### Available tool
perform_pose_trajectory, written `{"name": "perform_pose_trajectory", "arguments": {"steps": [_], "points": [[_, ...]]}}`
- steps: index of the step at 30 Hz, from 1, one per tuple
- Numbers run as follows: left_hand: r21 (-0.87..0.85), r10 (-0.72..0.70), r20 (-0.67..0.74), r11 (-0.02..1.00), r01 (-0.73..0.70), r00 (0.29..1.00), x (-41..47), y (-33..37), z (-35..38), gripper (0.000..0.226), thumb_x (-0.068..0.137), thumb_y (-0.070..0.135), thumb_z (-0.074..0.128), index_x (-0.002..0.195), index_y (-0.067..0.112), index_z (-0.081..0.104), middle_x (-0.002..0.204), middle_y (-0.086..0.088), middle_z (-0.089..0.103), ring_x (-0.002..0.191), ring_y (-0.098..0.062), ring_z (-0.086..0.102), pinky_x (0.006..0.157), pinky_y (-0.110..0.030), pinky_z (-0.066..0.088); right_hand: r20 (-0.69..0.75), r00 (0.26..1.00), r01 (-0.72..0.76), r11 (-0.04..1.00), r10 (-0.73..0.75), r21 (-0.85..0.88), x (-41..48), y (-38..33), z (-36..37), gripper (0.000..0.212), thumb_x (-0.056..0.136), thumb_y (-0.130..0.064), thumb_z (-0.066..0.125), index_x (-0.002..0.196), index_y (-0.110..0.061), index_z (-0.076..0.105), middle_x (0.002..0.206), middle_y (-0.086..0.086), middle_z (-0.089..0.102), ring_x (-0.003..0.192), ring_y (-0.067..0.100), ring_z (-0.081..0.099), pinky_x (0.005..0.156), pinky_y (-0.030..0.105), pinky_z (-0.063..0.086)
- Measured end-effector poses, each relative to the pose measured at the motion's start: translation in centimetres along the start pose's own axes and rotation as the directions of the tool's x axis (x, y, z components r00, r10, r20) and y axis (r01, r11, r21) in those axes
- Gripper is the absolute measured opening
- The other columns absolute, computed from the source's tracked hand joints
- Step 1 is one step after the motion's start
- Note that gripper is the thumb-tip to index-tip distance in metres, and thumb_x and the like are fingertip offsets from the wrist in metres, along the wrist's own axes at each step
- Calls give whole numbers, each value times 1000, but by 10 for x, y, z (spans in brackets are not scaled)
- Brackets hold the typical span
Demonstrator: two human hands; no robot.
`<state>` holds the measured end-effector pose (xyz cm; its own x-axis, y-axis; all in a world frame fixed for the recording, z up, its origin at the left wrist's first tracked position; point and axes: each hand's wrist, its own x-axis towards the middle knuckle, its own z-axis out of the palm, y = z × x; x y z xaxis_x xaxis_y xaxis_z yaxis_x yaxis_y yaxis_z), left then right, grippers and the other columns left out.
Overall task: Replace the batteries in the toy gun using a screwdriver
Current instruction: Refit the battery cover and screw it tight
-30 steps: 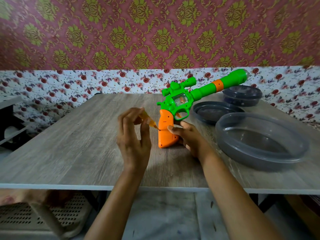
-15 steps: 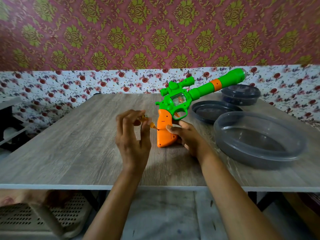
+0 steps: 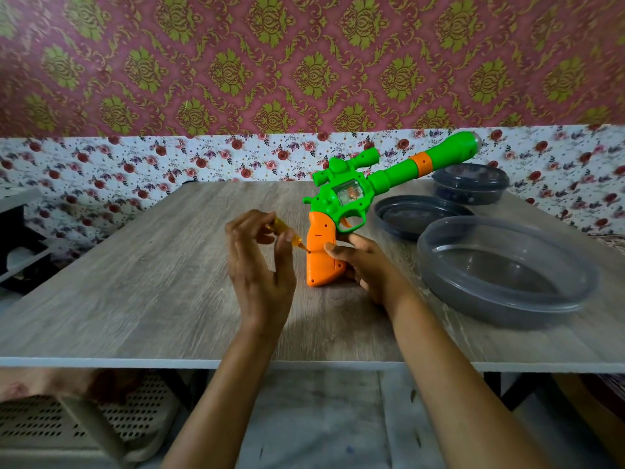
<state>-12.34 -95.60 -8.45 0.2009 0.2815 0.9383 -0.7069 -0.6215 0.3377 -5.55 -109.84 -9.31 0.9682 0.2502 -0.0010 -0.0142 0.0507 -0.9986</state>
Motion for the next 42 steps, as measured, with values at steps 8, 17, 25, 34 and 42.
{"name": "perform_pose_trajectory", "arguments": {"steps": [8,17,25,34,42], "points": [[22,33,47,999,-34,998,0,2,-1,27,90,6,48,116,13,46,117,-8,55,100,-18,57,80,-19,47,-12,1000,2,1000,-2,-5,1,1,1,29,87,-18,61,115,-21,55,120,13,62,112,29,59,100,50,45],[4,37,12,999,-37,999,0,1,-1,25,87,7,61,106,14,47,103,-5,48,80,-11,54,68,-17,46,-11,1000,-5,1000,5,1,1,0,1,28,87,-16,60,114,-21,55,116,12,63,112,30,59,99,51,45],[28,36,32,999,-37,999,1,4,-1,28,89,3,52,114,15,46,125,-4,52,100,-13,58,76,-25,51,-9,1000,-6,1000,6,-22,-1,-1,1,32,87,-18,60,118,-20,53,120,11,61,110,26,58,100,47,45],[35,9,-25,999,-8,1000,0,1,-2,22,88,9,59,103,15,45,100,0,53,80,-16,56,64,-24,48,6,1000,-2,1000,2,-2,-3,-4,0,27,88,-15,59,113,-22,51,121,14,60,113,28,57,99,43,46],[74,26,15,997,-27,1000,0,0,-1,29,93,9,47,121,14,49,122,-5,52,104,-10,55,79,-22,50,-14,1000,-6,1000,6,-23,-1,-2,1,27,88,-17,60,112,-24,52,121,12,61,111,28,58,101,46,44]]}}
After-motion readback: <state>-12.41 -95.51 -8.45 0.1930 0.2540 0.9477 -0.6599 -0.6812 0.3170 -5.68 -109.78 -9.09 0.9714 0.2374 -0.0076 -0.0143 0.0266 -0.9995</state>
